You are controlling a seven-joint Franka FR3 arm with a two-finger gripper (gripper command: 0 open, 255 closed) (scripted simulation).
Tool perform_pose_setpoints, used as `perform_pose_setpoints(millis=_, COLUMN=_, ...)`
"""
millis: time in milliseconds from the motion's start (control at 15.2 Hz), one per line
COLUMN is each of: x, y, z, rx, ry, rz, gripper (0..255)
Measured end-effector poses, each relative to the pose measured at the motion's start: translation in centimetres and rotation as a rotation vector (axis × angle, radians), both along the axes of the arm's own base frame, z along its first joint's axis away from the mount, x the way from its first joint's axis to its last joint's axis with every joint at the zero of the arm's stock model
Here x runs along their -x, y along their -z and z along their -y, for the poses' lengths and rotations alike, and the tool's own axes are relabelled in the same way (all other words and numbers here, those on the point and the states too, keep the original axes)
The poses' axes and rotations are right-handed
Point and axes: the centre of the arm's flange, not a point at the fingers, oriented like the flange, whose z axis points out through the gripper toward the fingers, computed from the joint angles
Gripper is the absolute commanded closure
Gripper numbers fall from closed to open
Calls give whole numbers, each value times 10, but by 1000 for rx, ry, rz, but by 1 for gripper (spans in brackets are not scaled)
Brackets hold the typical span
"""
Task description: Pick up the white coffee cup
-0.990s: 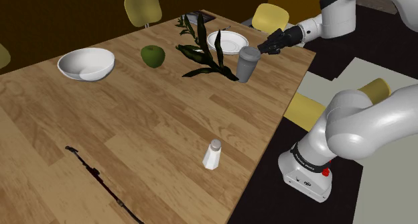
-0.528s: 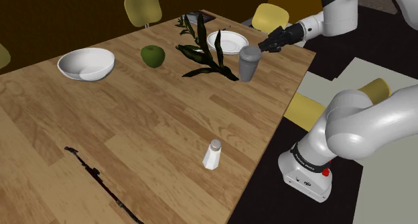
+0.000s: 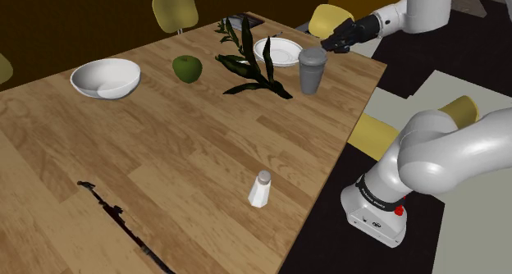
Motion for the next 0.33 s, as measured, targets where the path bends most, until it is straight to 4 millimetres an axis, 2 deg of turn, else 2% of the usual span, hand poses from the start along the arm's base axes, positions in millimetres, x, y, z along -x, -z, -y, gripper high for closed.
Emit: perform_pose_setpoints(millis=330, x=1, y=-24, z=0, rx=0, ry=0, rz=0, gripper=255)
